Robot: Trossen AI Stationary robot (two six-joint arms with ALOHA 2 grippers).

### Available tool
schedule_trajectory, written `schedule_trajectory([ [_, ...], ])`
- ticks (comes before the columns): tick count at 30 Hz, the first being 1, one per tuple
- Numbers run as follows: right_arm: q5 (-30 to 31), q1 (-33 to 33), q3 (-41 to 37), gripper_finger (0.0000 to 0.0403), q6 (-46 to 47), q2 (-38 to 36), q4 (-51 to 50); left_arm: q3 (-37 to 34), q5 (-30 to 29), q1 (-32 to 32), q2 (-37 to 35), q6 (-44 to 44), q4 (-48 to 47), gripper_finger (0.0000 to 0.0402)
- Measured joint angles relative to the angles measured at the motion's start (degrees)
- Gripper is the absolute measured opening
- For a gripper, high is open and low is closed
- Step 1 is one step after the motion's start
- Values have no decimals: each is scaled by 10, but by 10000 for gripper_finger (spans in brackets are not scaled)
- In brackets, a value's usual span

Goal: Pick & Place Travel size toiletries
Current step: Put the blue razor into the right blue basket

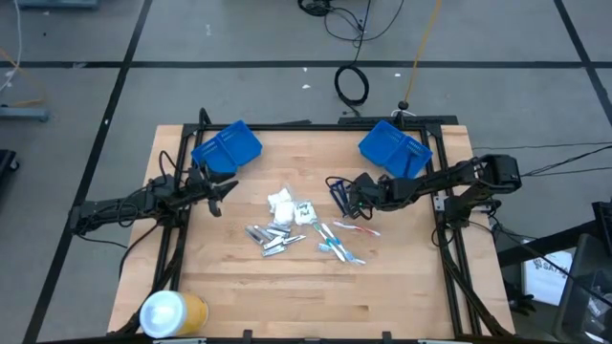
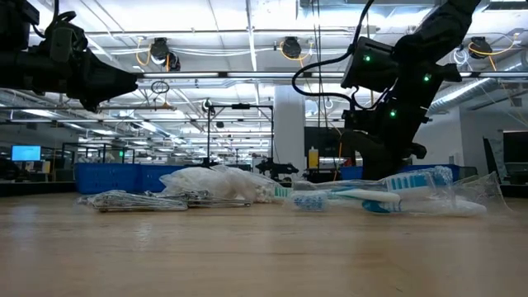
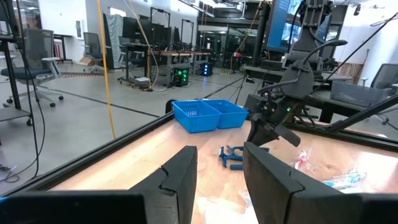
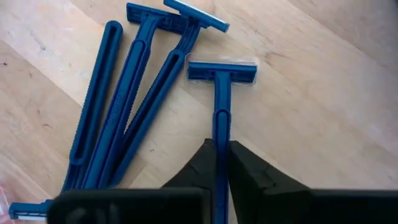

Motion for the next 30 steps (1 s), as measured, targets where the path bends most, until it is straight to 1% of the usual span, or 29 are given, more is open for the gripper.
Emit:
schedule_trajectory([
  [5,-10,0,-3,24,-19,-19,13,0,0,0,0,0,0,127],
  [9,-12,0,-2,17,-28,-67,13,0,0,0,0,0,0,127],
  [14,0,0,-3,4,-51,-139,3,0,0,0,0,0,0,127],
  [16,28,0,-3,0,-53,-171,-13,0,0,0,0,0,0,127],
  [20,107,-1,-3,0,-50,-230,-63,0,0,0,0,0,0,127],
  [22,122,0,-3,0,-50,-252,-72,0,0,0,0,0,0,127],
  [24,115,0,-2,2,-53,-264,-72,0,0,0,0,0,0,127],
  [26,104,0,-2,7,-78,-267,-72,0,0,0,0,0,0,127],
  [30,45,0,-2,34,-196,-257,-62,0,0,0,0,0,0,127],
])
